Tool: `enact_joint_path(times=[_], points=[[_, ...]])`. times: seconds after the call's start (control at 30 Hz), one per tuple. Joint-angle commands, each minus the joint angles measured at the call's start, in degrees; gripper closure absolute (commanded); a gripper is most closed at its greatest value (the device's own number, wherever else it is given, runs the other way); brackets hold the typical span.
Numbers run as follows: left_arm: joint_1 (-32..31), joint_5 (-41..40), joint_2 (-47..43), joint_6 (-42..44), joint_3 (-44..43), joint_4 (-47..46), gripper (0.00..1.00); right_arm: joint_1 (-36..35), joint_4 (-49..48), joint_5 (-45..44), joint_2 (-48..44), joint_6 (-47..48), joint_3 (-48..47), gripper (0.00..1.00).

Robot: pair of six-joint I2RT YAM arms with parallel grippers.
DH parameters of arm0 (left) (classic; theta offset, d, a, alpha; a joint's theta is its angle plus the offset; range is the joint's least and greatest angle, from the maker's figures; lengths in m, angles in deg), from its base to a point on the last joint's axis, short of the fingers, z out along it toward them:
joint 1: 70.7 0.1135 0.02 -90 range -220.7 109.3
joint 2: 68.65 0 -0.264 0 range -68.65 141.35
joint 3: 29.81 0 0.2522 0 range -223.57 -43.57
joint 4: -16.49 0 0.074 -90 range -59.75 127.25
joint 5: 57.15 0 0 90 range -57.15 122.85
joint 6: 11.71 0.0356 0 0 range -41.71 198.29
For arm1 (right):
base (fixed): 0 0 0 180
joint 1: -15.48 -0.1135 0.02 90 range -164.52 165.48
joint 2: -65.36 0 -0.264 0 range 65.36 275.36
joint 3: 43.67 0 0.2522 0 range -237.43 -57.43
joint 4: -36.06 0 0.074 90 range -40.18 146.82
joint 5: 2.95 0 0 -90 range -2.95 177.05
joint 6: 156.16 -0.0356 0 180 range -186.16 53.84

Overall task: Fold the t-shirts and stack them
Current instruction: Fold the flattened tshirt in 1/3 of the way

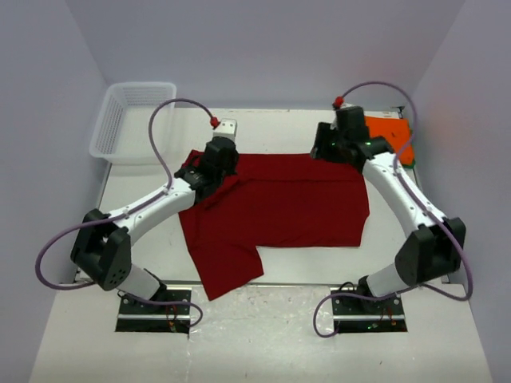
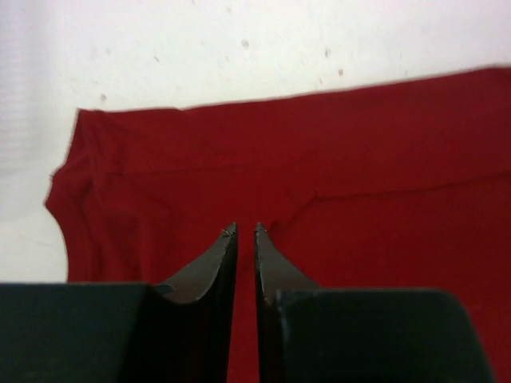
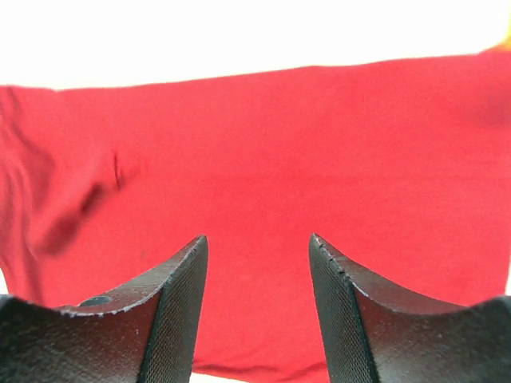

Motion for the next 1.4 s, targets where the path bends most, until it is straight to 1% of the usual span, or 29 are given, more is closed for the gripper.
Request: enact_joint_path(times=[0.0,0.03,0.1,0.27,0.47,0.57,0.63,0.83,0.93,1.13,1.2,1.37], points=[[-3.11,-1.09,3.90,2.68,0.65,-0.76,0.85,3.64,1.97,0.31,-5.38,0.20,-2.48,0.45],[-4.34,-1.00,6.00,2.77,0.12,-0.59,0.84,5.74,2.32,1.19,-6.44,0.03,-3.62,0.45],[-6.53,-2.22,8.64,2.77,-1.46,0.20,0.83,7.42,2.41,4.26,-7.32,-0.15,-4.60,0.44],[-10.76,-8.36,14.44,3.38,-4.62,3.45,0.83,7.95,2.41,7.08,-9.69,-0.33,-3.64,0.44],[-11.73,-13.02,18.41,2.60,-5.42,6.62,0.82,7.87,1.89,6.99,-10.49,-0.33,-1.70,0.44],[-11.82,-16.89,21.83,2.33,-7.78,9.78,0.81,7.95,0.93,8.22,-10.66,-0.68,-1.00,0.44],[-11.65,-17.69,24.47,2.77,-9.37,10.75,0.81,7.87,0.92,8.92,-10.49,-0.76,-1.00,0.44],[-11.12,-17.43,27.73,3.38,-11.74,10.75,0.79,7.95,0.83,7.70,-10.23,-0.33,-0.47,0.43],[-9.54,-16.82,28.61,3.47,-12.80,11.63,0.79,7.87,0.39,7.87,-10.14,-0.24,0.14,0.43],[-5.94,-15.16,29.14,4.26,-12.89,11.37,0.78,7.95,-0.22,8.75,-9.96,-0.41,0.67,0.43],[-5.23,-13.84,29.31,4.79,-12.89,11.11,0.78,7.87,-0.40,8.67,-10.05,-0.41,0.93,0.43],[-4.62,-13.39,29.66,4.97,-12.54,11.11,0.78,7.87,-0.75,8.58,-9.88,-0.41,1.11,0.43]])
